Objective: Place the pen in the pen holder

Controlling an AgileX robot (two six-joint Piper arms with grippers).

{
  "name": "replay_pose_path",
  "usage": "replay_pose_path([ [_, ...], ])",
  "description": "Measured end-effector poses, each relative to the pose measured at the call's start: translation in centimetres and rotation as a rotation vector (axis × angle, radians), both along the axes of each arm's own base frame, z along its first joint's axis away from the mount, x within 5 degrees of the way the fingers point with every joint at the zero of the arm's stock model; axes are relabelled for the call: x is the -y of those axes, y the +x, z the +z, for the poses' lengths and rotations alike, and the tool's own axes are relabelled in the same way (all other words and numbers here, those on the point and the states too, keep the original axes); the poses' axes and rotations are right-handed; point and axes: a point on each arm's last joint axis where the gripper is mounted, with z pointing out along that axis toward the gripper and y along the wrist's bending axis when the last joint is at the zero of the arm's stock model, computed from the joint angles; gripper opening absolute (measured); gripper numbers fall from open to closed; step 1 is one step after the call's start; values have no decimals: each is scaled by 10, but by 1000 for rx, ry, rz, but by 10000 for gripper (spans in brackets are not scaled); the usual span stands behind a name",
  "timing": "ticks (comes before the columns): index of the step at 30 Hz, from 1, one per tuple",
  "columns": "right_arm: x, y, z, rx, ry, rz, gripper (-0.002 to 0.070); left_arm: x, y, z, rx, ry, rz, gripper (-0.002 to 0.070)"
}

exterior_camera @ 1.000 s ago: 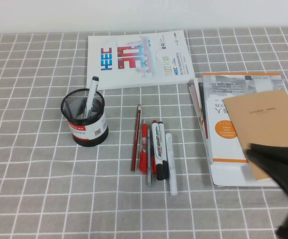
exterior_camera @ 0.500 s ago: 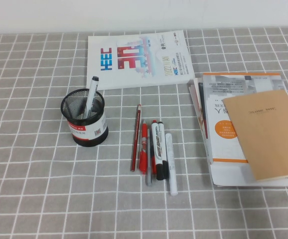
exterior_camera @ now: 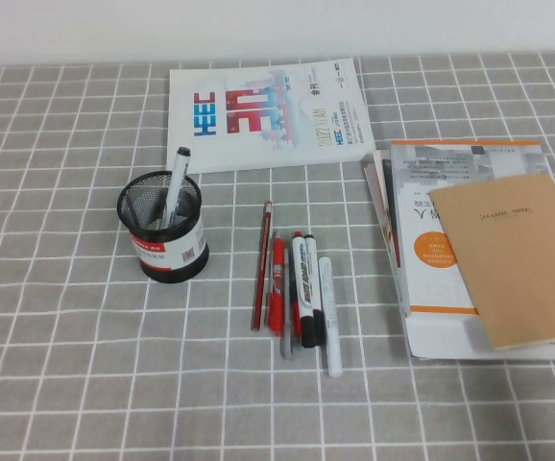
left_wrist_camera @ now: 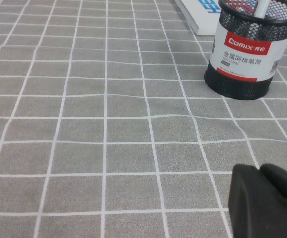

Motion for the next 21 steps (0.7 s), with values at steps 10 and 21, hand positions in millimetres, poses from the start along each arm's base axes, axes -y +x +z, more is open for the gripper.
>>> replay_pose_path([
  [10,-2,-4,-36,-233,56,0,-13,0,0,0,0,0,0,-5],
  [21,4,-14,-54,-271,78,-101,-12,0,0,0,0,0,0,-5],
])
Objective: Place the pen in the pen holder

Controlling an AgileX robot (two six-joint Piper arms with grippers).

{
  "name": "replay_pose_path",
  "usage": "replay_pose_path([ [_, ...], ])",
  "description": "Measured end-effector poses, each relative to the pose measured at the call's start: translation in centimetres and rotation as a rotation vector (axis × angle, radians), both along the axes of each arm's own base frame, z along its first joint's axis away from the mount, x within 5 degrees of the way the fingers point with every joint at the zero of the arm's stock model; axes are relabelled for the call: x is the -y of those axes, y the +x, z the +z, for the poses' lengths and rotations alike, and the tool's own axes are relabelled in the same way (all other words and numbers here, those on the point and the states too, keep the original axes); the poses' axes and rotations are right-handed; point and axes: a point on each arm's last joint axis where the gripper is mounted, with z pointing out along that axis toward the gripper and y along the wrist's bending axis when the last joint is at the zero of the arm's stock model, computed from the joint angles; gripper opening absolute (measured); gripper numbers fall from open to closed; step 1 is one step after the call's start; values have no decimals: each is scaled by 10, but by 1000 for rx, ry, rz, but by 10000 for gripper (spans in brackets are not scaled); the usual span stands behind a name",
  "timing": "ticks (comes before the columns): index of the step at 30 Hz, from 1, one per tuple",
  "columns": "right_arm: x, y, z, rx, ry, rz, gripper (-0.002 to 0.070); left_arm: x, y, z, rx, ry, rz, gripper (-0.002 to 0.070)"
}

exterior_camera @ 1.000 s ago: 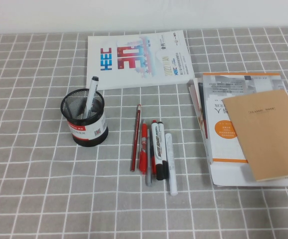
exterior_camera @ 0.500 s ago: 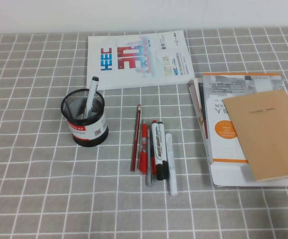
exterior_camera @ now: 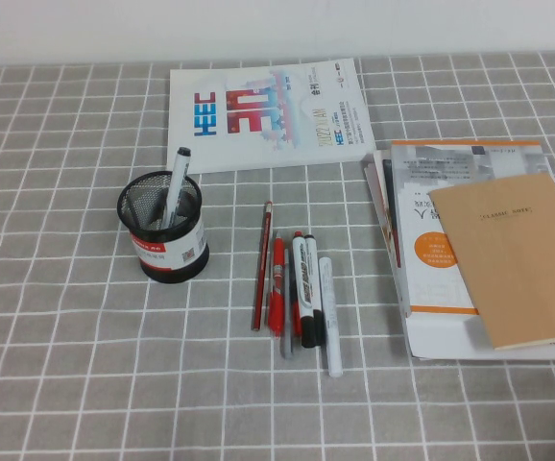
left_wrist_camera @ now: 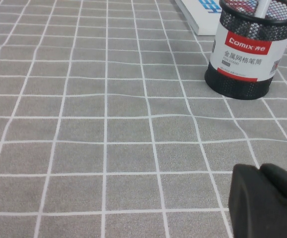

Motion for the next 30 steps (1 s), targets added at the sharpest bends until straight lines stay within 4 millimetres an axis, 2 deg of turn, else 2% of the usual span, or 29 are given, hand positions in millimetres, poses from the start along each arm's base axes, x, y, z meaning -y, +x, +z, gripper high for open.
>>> replay_pose_path([
  [30,1,-1,-3,-33,23,-16,-13,0,0,0,0,0,0,-5],
])
